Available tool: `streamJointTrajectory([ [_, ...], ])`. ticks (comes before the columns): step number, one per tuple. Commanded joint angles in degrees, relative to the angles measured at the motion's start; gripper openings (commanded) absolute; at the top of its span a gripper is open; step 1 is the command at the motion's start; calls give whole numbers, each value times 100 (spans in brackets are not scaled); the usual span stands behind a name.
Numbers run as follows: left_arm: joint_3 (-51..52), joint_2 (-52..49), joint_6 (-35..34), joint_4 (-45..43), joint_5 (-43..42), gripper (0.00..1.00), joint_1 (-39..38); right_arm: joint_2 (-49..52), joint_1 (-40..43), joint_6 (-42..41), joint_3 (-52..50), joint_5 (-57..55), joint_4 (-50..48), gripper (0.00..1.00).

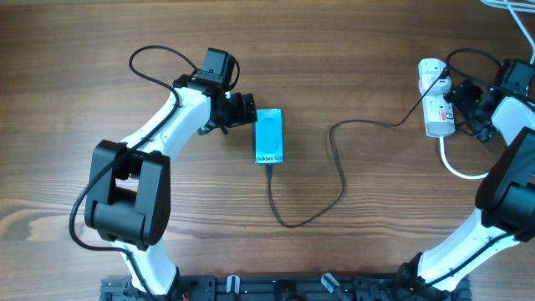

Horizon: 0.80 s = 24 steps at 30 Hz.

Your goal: Plug charger to phone and switch on socket

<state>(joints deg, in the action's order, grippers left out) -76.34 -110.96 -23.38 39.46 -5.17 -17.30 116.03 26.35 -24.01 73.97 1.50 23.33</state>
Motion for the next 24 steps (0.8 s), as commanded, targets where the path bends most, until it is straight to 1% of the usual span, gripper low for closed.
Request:
streamJointTrajectory([
  [1,26,122,68,-4,76,100,4,361,-221,155,-243,654,203,100],
  [8,26,122,68,-4,76,100,4,361,-243,140,-243,656,758,100],
  [13,26,122,68,-4,76,100,4,363,-442,232,-245,570,811,100],
  [15,26,122,68,-7,76,100,4,361,-533,542,-243,658,833,100],
  [18,26,122,68,-4,76,100,4,361,-634,752,-243,629,868,100],
  [21,26,122,68,-7,76,100,4,363,-656,739,-245,328,866,100],
  [24,26,122,68,-4,76,100,4,361,-656,734,-245,260,848,100],
])
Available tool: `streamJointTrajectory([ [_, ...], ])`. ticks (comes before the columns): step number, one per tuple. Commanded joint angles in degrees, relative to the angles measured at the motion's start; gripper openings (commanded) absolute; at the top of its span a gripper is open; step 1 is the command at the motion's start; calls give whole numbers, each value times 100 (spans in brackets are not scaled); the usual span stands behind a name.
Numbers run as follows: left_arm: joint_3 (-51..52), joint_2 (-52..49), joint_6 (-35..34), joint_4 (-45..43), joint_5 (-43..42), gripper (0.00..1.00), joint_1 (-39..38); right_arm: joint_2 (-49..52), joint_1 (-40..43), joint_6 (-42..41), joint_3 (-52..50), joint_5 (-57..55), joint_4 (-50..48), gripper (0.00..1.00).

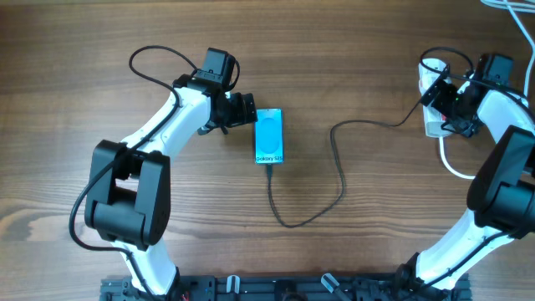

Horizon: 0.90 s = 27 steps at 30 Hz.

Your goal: Plug charger to phone and switch on socket

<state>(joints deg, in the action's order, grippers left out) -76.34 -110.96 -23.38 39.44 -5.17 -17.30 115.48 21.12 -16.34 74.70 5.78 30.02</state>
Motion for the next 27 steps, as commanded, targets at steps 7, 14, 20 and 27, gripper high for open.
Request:
streamJointTrajectory([
  [7,26,122,68,-2,76,100,4,417,-133,-15,-315,-227,-186,100],
  [14,26,122,68,-4,76,100,4,417,-133,-20,-315,-232,-815,100],
  [20,26,122,68,-2,76,100,4,417,-133,-24,-315,-232,-1600,100],
  [27,26,122,68,-4,76,100,4,415,-133,-24,-315,-232,-1735,100],
])
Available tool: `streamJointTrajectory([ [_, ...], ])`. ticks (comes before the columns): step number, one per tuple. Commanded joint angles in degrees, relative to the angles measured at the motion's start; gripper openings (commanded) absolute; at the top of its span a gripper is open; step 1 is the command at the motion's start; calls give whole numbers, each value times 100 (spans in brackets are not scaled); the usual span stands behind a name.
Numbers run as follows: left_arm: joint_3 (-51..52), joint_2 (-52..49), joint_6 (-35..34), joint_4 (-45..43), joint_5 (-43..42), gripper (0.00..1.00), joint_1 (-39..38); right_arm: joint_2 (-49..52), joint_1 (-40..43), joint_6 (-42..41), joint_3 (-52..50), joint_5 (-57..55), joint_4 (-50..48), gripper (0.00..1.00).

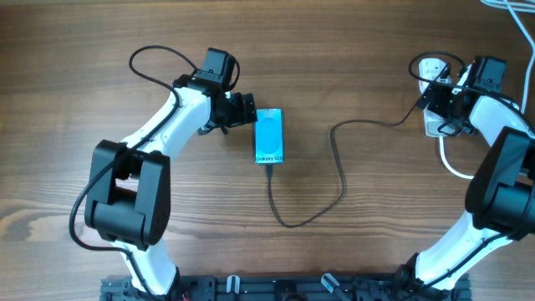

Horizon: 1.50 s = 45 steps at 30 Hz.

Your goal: Plug charger to phone and switch on socket

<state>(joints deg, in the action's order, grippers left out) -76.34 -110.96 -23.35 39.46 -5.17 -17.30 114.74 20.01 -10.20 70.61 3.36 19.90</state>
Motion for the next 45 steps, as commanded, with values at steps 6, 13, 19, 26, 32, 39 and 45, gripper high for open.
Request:
streamJointTrajectory([
  [6,26,122,66,-4,76,100,4,492,-22,-638,94,11,-726,100],
  [13,26,122,66,-7,76,100,4,490,-22,-638,94,11,-726,100],
  [19,26,122,66,-7,76,100,4,490,-22,-638,94,11,-726,100],
  [26,26,122,66,-7,76,100,4,490,-22,-640,94,11,-726,99],
  [32,26,122,66,-4,76,100,4,490,-22,-645,94,11,-726,100],
  [39,26,122,66,-7,76,100,4,380,79,-643,94,11,-721,100],
  [45,26,122,66,-4,76,100,4,-599,293,-645,94,11,-723,100],
])
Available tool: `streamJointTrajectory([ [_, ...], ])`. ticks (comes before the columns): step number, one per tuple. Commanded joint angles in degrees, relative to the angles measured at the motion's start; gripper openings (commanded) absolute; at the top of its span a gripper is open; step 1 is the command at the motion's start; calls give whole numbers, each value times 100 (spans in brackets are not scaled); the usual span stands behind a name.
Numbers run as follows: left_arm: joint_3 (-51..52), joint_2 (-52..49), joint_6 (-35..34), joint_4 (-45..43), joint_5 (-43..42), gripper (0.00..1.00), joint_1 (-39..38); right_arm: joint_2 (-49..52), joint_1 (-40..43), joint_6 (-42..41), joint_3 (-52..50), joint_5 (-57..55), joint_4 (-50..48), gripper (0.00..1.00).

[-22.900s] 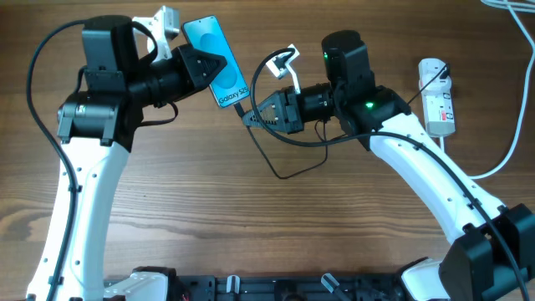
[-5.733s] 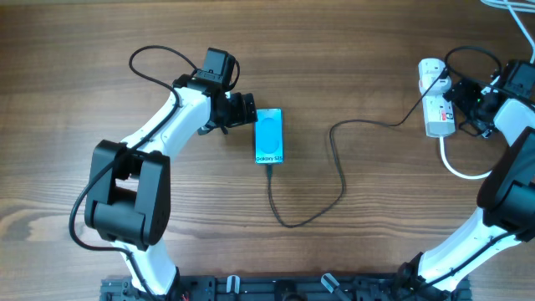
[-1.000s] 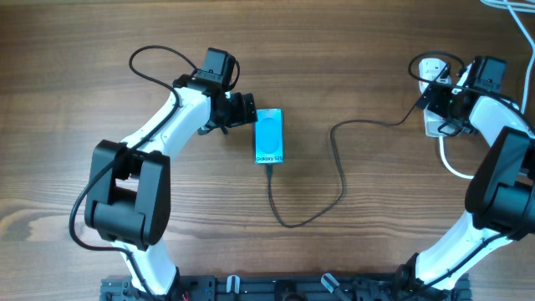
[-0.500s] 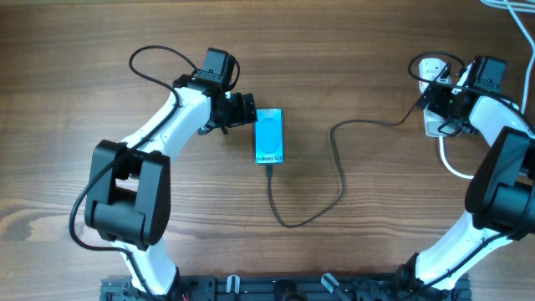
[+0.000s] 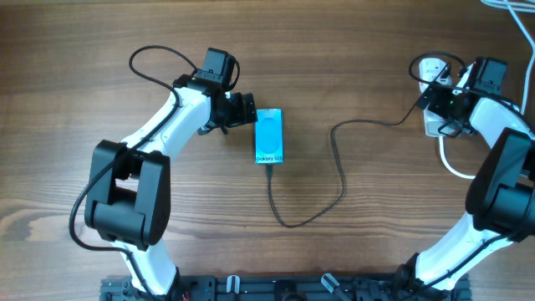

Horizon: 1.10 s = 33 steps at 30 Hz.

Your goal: Plug charger to phone and switch on socket

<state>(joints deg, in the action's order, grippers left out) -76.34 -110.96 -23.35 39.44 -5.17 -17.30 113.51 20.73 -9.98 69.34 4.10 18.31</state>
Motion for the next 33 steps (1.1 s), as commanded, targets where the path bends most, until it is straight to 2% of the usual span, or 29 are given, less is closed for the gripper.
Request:
streamJointTrajectory([
  [1,26,122,66,-4,76,100,4,-581,221,-664,221,-63,-564,100],
  [8,26,122,66,-2,76,100,4,-1696,221,-669,221,-63,-562,100],
  [33,26,122,66,-2,76,100,4,-4006,61,-667,221,-63,-365,100],
])
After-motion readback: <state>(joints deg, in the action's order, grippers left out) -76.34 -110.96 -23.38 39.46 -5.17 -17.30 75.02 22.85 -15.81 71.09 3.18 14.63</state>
